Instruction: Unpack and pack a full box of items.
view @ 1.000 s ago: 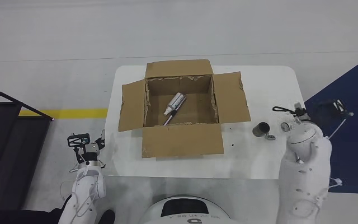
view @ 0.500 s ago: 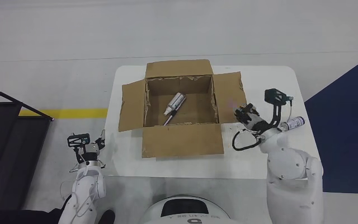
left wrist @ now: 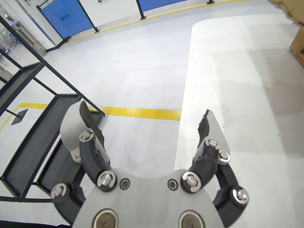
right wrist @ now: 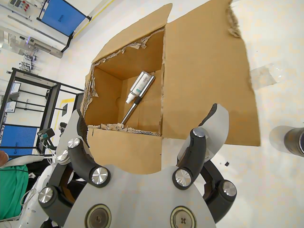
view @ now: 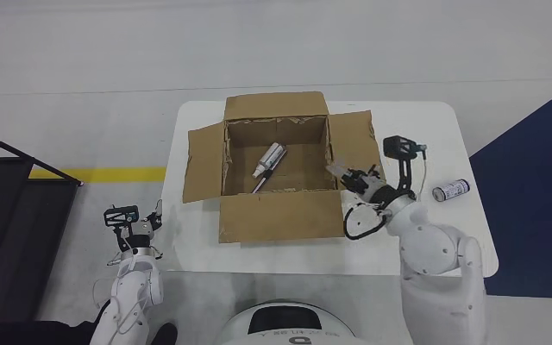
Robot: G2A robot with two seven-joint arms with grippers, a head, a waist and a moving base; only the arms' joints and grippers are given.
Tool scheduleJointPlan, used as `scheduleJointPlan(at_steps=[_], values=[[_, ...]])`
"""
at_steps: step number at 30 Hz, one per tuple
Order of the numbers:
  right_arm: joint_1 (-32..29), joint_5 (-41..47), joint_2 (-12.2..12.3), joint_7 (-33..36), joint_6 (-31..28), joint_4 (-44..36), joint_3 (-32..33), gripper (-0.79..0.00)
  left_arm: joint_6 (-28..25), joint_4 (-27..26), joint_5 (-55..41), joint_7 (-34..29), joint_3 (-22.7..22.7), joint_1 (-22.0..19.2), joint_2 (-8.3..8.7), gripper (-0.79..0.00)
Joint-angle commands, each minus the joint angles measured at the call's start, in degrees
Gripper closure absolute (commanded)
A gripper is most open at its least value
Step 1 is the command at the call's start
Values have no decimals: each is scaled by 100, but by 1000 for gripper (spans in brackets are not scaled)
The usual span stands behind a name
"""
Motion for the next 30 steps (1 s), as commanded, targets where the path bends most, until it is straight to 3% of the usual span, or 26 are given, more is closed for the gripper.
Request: scheduleJointPlan(at_steps=[1,5,8,13,17,24,30], values=[[299,-266,-6,63,48,122,-513,-757,0,0,0,0,0,0,0,-785],[1025,-870,-58,269,551,708,-1455,-511,0,0,0,0,0,0,0,-785],[1652,-1220,-138,527,1123,1463,-2098,-443,0,0,0,0,0,0,0,-785],[2475,-1827,-301,665,2224,2690,-2854,-474,0,0,0,0,0,0,0,-785],[2904,-1983,-416,995,2701,3212,-3238,-388,0,0,0,0,0,0,0,-785],[3585,-2375,-595,1550,3005,4115,-3654,-280,0,0,0,0,0,0,0,-785],[4279,-2364,-932,1492,3063,5511,-3986,-289,0,0,0,0,0,0,0,-785]])
